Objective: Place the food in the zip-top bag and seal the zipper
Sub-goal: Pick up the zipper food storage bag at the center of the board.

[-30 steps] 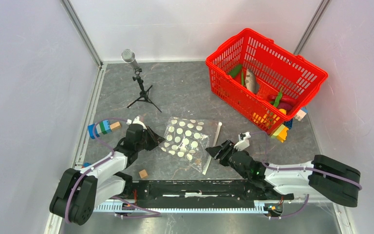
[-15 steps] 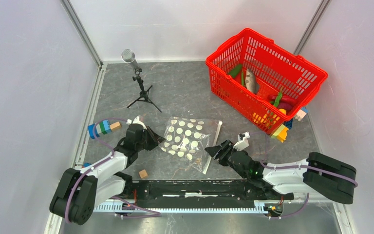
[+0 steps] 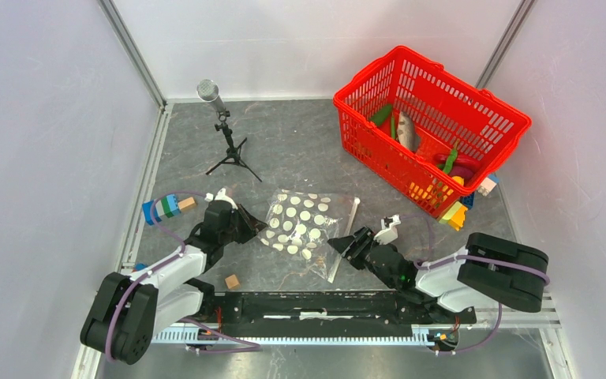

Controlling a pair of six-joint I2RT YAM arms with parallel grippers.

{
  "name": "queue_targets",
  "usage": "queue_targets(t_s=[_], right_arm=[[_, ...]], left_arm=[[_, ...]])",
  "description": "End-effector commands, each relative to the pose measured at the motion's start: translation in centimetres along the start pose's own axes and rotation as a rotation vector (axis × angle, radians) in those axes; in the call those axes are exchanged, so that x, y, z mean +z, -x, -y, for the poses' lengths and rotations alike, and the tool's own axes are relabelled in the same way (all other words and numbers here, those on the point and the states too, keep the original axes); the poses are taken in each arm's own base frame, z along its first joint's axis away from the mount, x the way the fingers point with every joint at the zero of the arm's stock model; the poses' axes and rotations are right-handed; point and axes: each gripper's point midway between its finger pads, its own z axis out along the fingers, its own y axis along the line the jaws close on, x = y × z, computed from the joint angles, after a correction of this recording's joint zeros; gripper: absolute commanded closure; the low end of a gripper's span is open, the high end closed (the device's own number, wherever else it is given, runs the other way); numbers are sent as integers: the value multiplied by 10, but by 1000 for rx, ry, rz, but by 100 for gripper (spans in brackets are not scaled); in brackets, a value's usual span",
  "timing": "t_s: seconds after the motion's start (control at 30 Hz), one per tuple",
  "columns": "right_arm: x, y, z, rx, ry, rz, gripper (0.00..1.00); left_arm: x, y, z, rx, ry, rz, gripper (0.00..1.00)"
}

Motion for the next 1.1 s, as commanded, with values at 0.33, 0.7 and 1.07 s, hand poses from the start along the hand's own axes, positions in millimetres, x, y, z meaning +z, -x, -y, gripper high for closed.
queue_targets(t_s=[0.33,0.7,1.07], right_arm=[[-94,16,176,-143,-402,-43,32],[-86,14,164,-172,-364,-56,33],[-96,10,147,-94,-323,-96,46]], left_arm=[[2,7,4,-1,-15,31,78],[5,8,5,-1,-14,26,78],[4,8,5,-1,-20,28,78]])
